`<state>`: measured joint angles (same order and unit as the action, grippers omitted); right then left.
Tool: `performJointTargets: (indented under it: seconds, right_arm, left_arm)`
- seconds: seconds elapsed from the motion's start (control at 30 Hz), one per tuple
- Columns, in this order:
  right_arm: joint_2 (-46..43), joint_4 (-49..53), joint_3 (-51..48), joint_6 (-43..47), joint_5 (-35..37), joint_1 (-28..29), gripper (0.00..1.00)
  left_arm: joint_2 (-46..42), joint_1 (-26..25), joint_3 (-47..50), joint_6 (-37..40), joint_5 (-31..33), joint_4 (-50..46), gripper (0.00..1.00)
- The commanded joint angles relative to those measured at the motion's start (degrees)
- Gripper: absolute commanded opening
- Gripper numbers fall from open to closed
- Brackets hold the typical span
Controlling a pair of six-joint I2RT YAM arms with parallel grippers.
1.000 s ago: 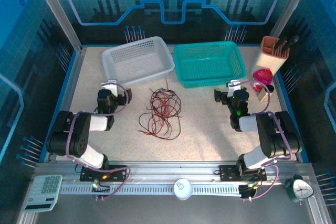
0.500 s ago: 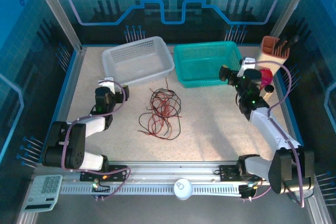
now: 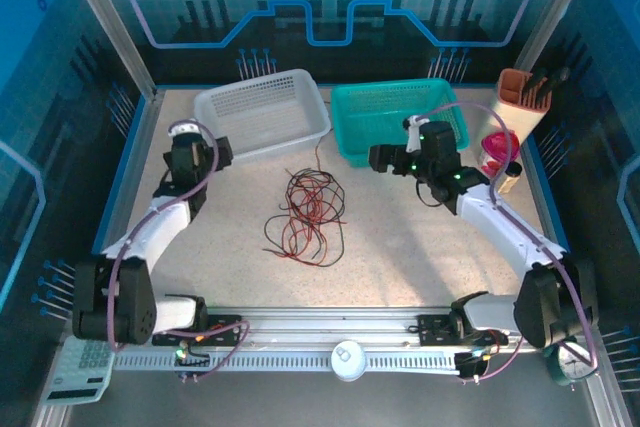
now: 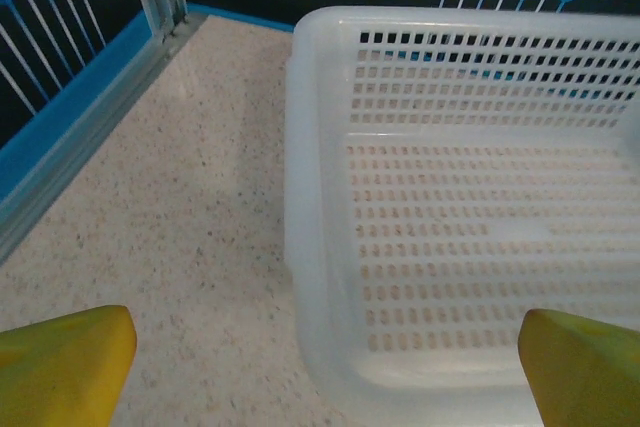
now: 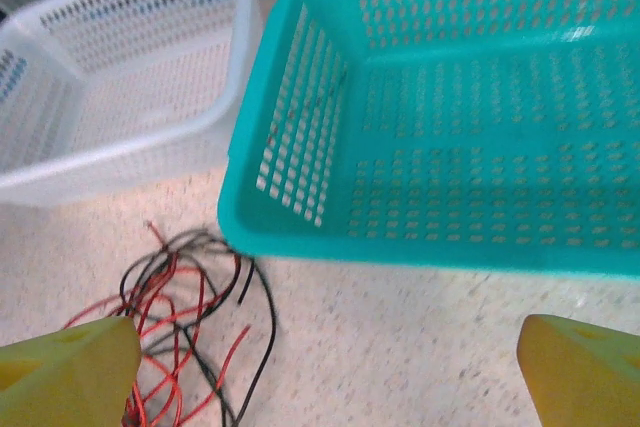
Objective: Untangle the cables
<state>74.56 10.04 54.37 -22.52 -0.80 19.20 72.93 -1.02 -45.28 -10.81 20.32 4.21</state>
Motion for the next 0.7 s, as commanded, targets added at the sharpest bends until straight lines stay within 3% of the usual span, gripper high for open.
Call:
performJointTargets:
  seconds: [0.0, 0.13, 0.27, 0.4, 0.67]
  right_arm:
    - [2.2, 4.1, 2.3, -3.5, -1.9, 2.2, 0.97]
    - [4.6, 4.9, 2.3, -4.8, -1.7, 3.1, 0.98]
    - [8.4, 2.7, 2.3, -6.2, -3.8, 3.2, 1.00]
    - [13.1, 0.9, 4.6, -7.9, -5.7, 4.3, 1.00]
    - [20.0, 0.4, 10.7, -8.8, -4.6, 4.6, 1.00]
  left_arm:
    - [-4.0, 0.4, -9.6, -9.5, -6.0, -24.1, 0.99]
    - [-6.9, -2.7, -11.4, -15.4, -17.1, -32.8, 0.99]
    - [-7.2, -11.0, -8.7, -20.0, -17.9, -30.4, 0.99]
    - [-1.1, -17.6, -7.5, -24.7, -19.4, -24.1, 0.99]
    - [12.1, -19.1, -12.2, -25.7, -17.6, -17.5, 0.99]
